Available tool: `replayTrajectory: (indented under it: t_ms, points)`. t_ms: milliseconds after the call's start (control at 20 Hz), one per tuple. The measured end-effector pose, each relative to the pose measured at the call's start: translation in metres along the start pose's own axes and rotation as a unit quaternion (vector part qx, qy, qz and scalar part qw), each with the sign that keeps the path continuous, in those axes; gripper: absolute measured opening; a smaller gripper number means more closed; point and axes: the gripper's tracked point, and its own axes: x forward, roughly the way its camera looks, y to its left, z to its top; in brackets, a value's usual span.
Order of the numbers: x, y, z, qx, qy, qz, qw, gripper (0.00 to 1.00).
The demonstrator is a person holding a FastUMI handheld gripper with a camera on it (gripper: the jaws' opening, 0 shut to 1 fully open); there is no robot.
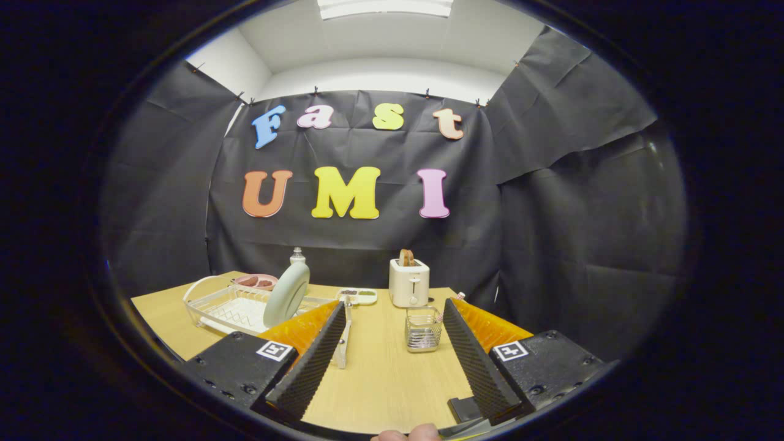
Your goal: Take the plate from the dish rack, then take the spoon from the basket and place it into the plate.
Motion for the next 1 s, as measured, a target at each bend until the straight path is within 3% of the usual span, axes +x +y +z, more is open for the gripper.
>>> replayTrajectory:
  t_ms: [650,800,1000]
  points:
    - [0.018,0.010,0.020,0.023,0.042,0.013,0.999,1.00]
    - [0.031,0.004,0.027,0.012,0.057,0.009,0.998,1.00]
    - [0.049,0.022,0.045,-0.016,0.100,0.038,0.994,1.00]
